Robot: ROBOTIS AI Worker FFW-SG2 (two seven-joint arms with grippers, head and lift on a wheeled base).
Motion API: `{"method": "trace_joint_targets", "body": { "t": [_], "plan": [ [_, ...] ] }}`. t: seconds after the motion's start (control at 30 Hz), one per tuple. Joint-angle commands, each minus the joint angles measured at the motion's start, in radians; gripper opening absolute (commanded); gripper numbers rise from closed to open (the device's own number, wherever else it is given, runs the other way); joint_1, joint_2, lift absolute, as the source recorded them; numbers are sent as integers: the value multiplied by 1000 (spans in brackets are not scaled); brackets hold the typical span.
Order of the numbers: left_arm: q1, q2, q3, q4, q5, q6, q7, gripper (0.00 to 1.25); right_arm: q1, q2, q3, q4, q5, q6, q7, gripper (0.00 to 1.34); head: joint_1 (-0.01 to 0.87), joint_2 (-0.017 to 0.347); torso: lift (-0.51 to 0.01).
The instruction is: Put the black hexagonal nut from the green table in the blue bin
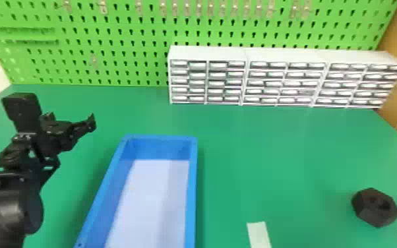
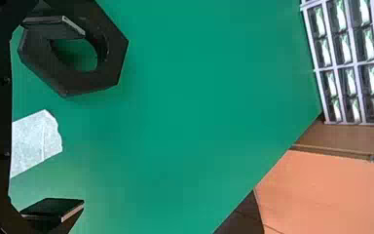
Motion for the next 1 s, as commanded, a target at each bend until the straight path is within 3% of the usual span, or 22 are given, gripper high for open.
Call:
{"method": "trace_joint_targets", "body": {
  "t": [0.0,0.97],
  "plan": [
    [0,0,0,0,0,0,0,1134,7,3,-10,11,3,-14,0,1252,666,32,-100],
    [-1,1,-2,0,0,3,-1,1134,7,23,-2,113,-6,-127,0,1252,666,32,-100]
  ]
}}
